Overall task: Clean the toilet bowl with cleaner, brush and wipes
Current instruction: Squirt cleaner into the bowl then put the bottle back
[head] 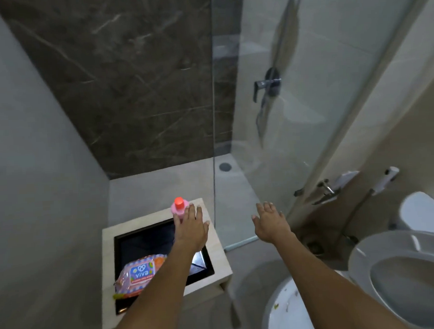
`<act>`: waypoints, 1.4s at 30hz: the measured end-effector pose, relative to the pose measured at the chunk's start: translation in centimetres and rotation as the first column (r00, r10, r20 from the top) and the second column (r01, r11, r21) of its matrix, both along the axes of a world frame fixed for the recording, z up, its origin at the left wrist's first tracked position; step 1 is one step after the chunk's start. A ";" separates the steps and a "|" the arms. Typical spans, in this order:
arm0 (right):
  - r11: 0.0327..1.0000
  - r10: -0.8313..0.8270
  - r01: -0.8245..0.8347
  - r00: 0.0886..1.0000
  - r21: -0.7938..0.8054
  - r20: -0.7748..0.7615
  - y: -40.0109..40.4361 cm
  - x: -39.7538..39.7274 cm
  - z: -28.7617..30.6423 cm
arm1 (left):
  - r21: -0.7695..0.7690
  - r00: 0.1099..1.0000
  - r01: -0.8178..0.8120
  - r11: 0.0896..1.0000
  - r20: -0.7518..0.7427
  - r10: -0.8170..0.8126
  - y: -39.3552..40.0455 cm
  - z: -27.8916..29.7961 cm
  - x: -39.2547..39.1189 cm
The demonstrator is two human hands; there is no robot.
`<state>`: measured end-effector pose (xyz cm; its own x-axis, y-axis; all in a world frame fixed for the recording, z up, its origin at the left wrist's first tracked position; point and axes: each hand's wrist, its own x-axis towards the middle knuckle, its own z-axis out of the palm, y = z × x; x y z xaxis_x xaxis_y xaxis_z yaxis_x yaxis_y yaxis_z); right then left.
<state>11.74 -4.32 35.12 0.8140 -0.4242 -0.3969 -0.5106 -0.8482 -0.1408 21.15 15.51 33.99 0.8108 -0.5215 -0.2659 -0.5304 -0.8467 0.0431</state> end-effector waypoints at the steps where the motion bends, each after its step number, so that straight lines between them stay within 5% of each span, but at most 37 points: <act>1: 1.000 0.025 -0.025 1.000 0.003 -0.009 0.5 0.5 -0.3 | 0.005 1.000 -0.028 1.000 -0.008 0.028 0.9 -0.3 0.1; 13: 0.981 0.190 -0.187 0.980 0.056 -0.050 5.9 6.8 -7.3 | 0.047 0.977 -0.183 0.982 -0.103 0.187 6.2 -6.4 4.3; 29: 0.976 0.131 -0.115 0.989 0.185 -0.075 10.5 15.1 -21.4 | 0.136 0.971 -0.117 0.984 -0.193 0.142 10.9 -17.7 13.3; 42: 0.968 0.047 -0.073 0.992 0.240 0.113 10.6 20.7 -25.2 | -0.173 0.977 0.202 0.964 -0.031 -0.211 4.8 -15.4 20.1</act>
<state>32.41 6.27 9.89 0.8780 -0.2747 -0.3919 -0.4308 -0.8105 -0.3970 41.29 20.28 18.55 0.6689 -0.7168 -0.1969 -0.6866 -0.6973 0.2057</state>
